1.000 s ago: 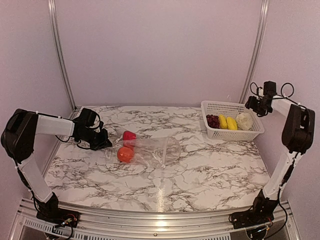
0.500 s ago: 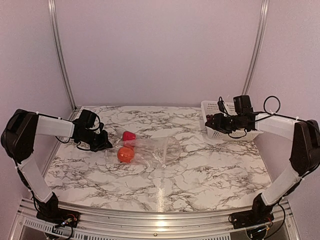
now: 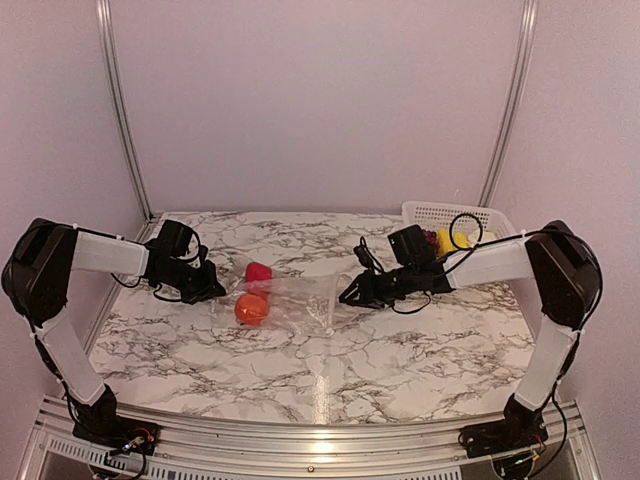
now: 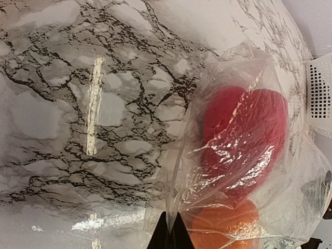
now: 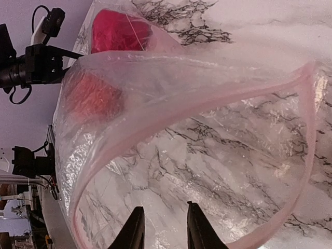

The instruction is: Open the zip-top bag and remove the fake food

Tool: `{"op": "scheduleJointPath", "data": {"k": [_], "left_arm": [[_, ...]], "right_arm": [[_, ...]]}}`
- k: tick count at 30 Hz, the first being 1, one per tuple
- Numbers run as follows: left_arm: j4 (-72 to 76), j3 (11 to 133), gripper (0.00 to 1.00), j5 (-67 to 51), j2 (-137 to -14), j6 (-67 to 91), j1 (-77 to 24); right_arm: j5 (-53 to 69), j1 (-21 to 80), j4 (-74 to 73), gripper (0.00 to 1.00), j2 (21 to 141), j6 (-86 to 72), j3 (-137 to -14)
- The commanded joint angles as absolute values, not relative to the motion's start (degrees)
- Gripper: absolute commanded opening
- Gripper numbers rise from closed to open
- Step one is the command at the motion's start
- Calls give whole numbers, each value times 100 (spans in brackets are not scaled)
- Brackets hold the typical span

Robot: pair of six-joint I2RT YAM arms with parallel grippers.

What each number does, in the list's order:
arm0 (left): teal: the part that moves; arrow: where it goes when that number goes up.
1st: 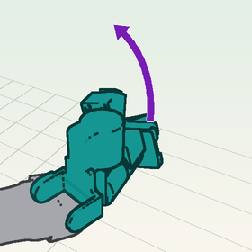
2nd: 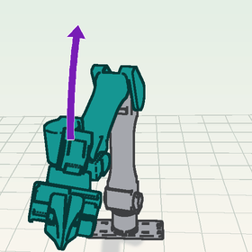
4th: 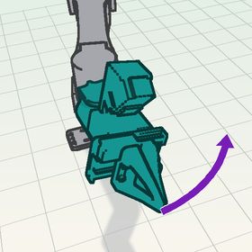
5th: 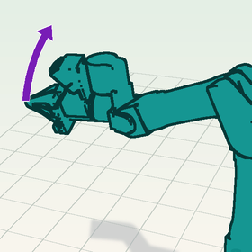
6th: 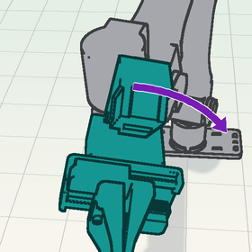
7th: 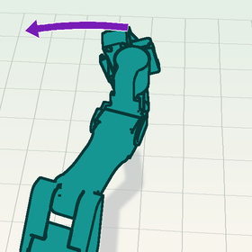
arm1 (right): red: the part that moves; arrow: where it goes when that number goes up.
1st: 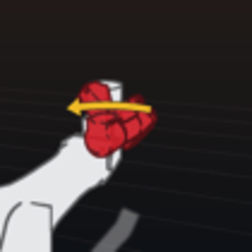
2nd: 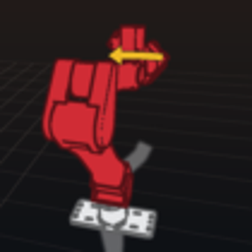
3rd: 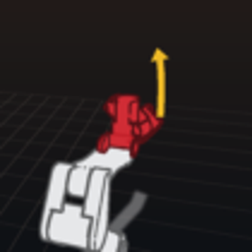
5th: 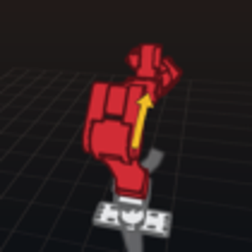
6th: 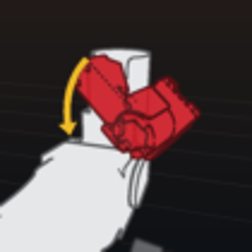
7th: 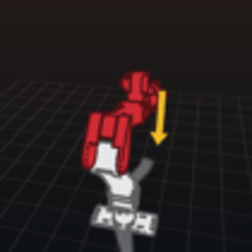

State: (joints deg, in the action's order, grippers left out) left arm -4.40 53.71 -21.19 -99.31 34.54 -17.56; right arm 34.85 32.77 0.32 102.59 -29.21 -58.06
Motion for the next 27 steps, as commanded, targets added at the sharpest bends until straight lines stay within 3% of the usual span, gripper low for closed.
{"op": "scheduleJointPath", "data": {"k": [1, 8, 16, 27], "left_arm": [[-304, 5217, 0, -2241, -9783, 3529, -1731], [-83, 5102, 0, -2425, -9860, 3693, -1739], [218, 5040, 0, -2707, -10096, 3910, -1794], [-366, 5303, 0, -2637, -10100, 3565, -1827]], "right_arm": [[3705, 3558, 607, 25, 10844, -2948, -6252], [3708, 4038, 1074, 26, 11621, -2747, -6811], [3472, 4661, 1438, 33, 12271, -2025, -7331], [2937, 4772, 1680, 32, 12060, -1497, -6900]]}}
